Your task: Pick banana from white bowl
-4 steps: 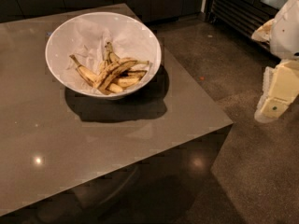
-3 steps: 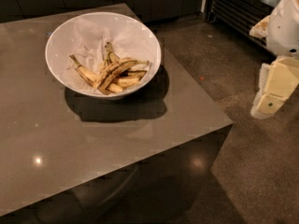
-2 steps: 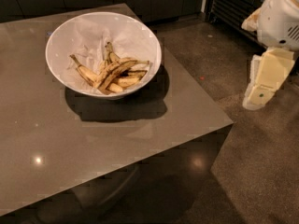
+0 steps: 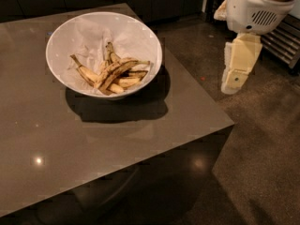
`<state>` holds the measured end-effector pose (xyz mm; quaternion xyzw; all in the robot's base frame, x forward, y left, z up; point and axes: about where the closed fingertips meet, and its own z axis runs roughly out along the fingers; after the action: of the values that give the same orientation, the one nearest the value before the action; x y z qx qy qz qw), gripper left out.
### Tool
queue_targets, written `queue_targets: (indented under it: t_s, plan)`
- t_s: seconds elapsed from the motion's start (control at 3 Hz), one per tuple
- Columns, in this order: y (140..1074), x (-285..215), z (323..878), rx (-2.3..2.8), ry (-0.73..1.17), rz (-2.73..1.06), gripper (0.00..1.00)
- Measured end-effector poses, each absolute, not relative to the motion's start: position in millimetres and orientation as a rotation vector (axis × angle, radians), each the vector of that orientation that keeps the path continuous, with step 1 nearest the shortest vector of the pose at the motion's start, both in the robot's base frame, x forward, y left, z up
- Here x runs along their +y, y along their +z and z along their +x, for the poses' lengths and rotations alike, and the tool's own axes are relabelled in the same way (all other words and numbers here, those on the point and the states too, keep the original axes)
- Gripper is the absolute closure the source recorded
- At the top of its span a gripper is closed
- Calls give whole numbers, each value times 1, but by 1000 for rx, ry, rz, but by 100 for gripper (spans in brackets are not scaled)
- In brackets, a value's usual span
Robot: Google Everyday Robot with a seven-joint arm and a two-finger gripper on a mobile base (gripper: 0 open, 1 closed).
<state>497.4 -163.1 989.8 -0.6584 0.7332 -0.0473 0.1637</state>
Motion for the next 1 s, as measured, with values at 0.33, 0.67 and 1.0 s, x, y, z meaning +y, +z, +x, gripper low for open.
queue_targets:
  t_s: [0.33, 0.67, 1.0]
  plan:
    - [991, -161, 500, 2070, -141, -1871, 0]
    - [997, -131, 527, 1951, -155, -1942, 0]
    - [1005, -102, 550, 1856, -148, -2005, 0]
